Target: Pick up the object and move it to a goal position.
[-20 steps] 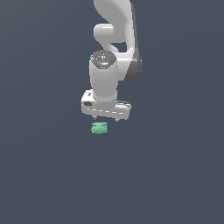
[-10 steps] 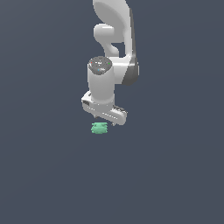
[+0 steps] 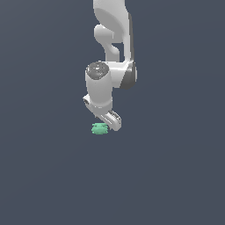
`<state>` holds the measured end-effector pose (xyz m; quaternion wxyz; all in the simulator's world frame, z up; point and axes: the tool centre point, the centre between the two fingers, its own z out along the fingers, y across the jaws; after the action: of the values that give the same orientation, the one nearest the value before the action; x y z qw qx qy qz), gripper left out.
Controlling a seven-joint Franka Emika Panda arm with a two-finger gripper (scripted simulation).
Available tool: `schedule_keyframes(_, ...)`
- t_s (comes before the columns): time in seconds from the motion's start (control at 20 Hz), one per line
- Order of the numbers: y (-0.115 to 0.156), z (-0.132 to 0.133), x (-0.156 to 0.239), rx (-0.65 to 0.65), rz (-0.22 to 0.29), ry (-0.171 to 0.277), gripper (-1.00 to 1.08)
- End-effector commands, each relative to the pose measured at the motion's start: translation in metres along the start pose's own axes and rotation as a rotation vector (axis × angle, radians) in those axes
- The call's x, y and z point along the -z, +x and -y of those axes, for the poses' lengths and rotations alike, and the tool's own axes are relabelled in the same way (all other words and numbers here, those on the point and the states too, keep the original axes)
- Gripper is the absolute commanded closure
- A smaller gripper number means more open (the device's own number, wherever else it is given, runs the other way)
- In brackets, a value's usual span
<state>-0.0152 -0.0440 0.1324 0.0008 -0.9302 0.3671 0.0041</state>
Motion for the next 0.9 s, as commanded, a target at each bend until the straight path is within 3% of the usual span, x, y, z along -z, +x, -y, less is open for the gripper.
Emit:
schedule_keyframes(0.0,0.0,-0.003,-0.005,-0.079,0.001,0.001,-0.92)
schedule_keyframes(0.85,0.004,-0.025,-0.033,-0.589,-0.002,0.004,-0.92)
